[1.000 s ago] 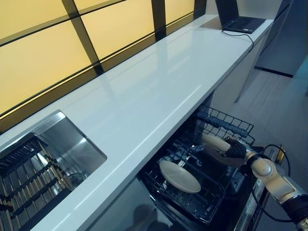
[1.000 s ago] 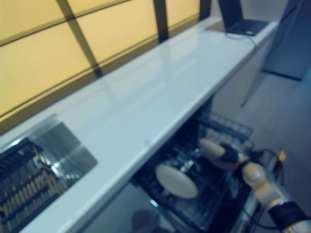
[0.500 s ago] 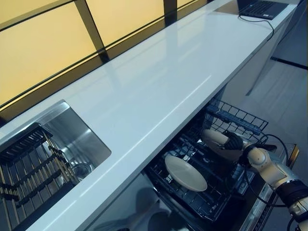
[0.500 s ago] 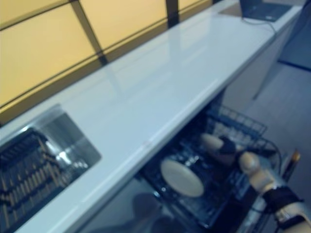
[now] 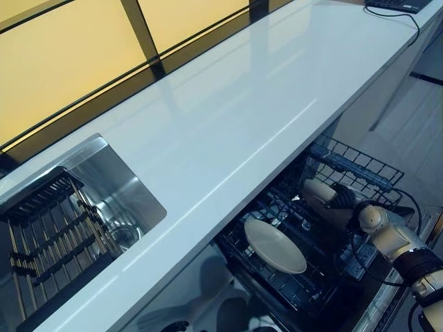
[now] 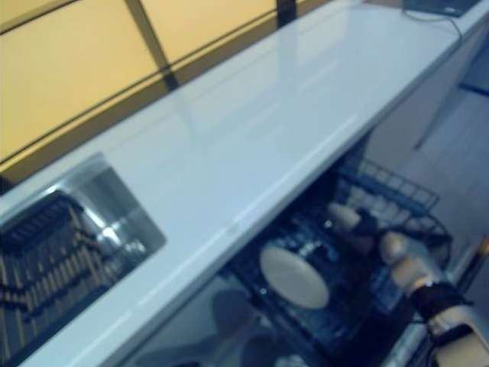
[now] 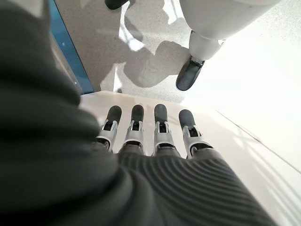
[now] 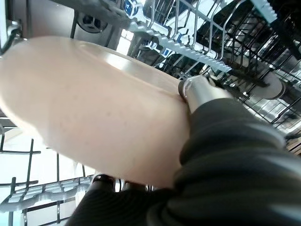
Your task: Take plates into dishwasher
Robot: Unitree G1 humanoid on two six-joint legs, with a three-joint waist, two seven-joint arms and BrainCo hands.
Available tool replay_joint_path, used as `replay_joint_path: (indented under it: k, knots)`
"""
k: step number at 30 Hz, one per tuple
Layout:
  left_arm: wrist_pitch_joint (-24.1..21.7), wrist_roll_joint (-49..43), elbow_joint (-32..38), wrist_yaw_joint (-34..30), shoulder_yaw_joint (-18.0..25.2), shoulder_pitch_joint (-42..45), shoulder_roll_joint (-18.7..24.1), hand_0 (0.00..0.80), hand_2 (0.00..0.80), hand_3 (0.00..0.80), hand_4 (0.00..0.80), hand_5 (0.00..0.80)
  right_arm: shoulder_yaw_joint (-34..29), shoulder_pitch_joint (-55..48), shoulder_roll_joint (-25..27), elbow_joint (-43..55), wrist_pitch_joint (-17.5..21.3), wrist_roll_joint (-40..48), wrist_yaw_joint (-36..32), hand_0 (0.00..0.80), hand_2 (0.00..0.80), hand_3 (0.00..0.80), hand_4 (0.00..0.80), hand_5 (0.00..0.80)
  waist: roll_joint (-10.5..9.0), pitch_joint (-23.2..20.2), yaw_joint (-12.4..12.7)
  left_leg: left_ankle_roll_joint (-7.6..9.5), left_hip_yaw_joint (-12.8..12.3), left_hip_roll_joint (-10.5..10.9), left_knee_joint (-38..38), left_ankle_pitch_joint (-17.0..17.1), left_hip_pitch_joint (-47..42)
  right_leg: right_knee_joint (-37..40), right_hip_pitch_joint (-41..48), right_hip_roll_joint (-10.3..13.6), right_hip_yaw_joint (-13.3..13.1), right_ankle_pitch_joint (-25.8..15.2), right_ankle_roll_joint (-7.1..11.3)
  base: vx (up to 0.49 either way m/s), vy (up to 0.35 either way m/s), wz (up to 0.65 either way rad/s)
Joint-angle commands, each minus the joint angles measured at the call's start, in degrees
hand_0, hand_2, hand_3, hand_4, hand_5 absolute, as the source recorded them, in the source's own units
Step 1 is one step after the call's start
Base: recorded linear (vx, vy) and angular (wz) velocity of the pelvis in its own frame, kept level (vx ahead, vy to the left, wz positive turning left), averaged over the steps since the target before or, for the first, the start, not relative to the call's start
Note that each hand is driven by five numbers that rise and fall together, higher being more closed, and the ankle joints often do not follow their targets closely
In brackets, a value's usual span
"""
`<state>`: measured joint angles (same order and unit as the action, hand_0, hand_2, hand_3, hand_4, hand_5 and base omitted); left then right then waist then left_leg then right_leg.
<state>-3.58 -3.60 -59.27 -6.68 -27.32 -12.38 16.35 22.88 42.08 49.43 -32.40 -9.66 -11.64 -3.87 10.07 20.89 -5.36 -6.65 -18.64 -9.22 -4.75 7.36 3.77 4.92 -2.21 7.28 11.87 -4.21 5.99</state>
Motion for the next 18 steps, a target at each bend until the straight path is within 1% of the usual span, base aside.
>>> replay_joint_path:
  k: [1,12,18]
  knots:
    - [0.1,1.0,-0.6,0.0,-3.4,-3.1,0.9,0.0,0.0,0.0,0.0,0.0,1.9,7.6,-0.7,-3.3,-2.3,-0.4,2.6,0.8,0.8,0.8,0.8,0.8,-2.12,0.2,-0.3,-1.89,1.5,1.8,-0.3,1.1,4.1,-1.6,-1.6,-1.8,0.8,2.5,-1.05,0.0,0.0,0.0]
    - [0.4,0.9,-0.3,-0.4,-3.4,-3.5,1.0,0.0,0.0,0.0,0.0,0.0,3.2,7.4,-3.0,-4.7,-6.2,-0.6,0.6,0.8,0.8,0.8,0.8,0.8,-2.15,0.4,0.0,-1.81,1.7,1.9,-0.3,1.1,3.7,-1.6,-1.7,-1.6,1.1,2.2,-0.96,0.0,0.0,0.0]
    - [0.3,0.8,-0.6,-0.2,-3.6,-3.9,0.9,0.0,0.0,0.0,0.0,0.0,3.8,7.1,-4.2,-6.8,-6.8,-0.6,-0.6,0.8,0.8,0.8,0.8,0.8,-2.24,0.5,0.2,-1.69,1.9,2.0,-0.3,1.1,3.6,-1.6,-1.8,-1.5,1.4,1.9,-0.86,-0.002,0.0,0.01]
